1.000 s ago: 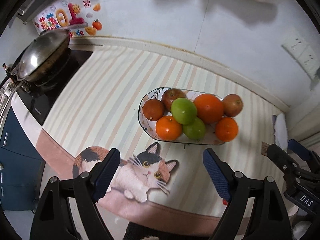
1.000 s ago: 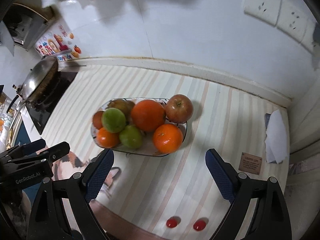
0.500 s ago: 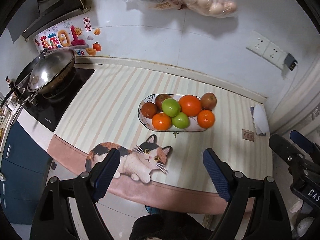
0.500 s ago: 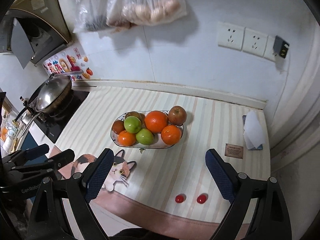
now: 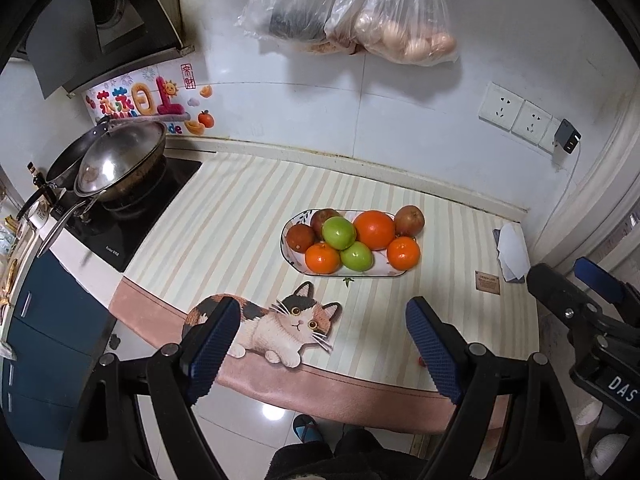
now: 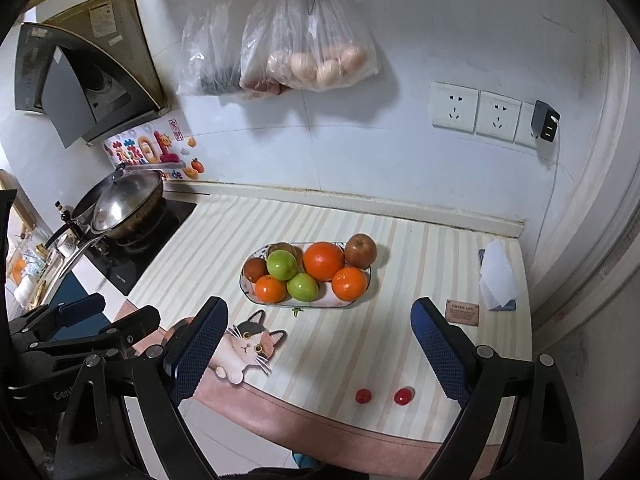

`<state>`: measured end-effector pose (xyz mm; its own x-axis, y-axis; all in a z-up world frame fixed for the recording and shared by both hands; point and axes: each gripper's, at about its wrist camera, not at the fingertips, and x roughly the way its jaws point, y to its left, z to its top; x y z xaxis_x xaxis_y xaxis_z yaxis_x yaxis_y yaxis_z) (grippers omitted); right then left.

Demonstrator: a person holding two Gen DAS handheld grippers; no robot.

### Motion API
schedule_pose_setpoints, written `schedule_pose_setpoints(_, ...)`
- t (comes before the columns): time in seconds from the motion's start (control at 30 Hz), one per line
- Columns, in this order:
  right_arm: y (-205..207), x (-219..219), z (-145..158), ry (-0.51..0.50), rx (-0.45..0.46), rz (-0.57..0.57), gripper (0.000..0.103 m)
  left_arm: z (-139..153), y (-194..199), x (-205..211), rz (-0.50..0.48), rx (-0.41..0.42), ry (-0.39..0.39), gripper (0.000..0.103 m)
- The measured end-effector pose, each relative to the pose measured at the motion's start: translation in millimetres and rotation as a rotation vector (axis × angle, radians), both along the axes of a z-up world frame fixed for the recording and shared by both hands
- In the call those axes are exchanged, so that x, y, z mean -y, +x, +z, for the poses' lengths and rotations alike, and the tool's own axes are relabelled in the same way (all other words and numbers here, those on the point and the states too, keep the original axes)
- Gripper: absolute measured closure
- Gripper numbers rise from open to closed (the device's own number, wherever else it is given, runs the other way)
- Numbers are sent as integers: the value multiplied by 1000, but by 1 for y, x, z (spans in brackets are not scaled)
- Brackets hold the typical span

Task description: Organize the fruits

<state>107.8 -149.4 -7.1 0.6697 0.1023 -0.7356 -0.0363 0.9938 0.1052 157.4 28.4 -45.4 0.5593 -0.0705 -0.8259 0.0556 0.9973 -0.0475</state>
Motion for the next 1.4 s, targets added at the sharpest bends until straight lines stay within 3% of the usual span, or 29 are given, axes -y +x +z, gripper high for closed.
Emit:
schedule_pose_setpoints(0.23, 24, 43, -29, 86, -78, -43, 8, -28, 19, 23, 15, -51, 30, 14)
schedule_pose_setpoints(0.4, 41, 96, -90, 87, -198, -139, 8, -75, 39, 50, -2, -113, 83, 11)
schedule_pose_setpoints(0.47, 44, 112, -121, 97, -256, -156, 9, -103, 48, 63, -22, -179, 101, 11)
schedule_pose_setpoints(0.5, 45, 119, -142, 103, -298, -161, 11, -117, 51, 69, -28, -208, 109, 11)
schedule_pose_setpoints(0.63, 48, 134, -220, 152, -451, -153, 38, -172, 60, 94, -50, -308, 139, 11)
schedule_pose_setpoints(0.73, 47, 136, -266, 155, -515, -152, 46, -206, 61, 108, -79, -375, 161, 11)
schedule_pose_setpoints(0.83, 46, 135, -293, 156, -551, -146, 52, -231, 61, 115, -90, -444, 152, 11)
schedule_pose_setpoints(1.03, 47, 126, -318, 119, -577, -101, 71, -255, 55, 127, -105, -510, 98, 16)
schedule_pose_setpoints(1.13, 45, 120, -317, 85, -558, -73, 72, -257, 54, 135, -118, -517, 67, 17)
schedule_pose_setpoints(1.3, 39, 142, -306, 109, -545, -119, 72, -261, 50, 160, -174, -528, 20, 24)
schedule_pose_setpoints(1.4, 34, 162, -297, 116, -534, -154, 72, -268, 46, 179, -222, -547, 9, 39)
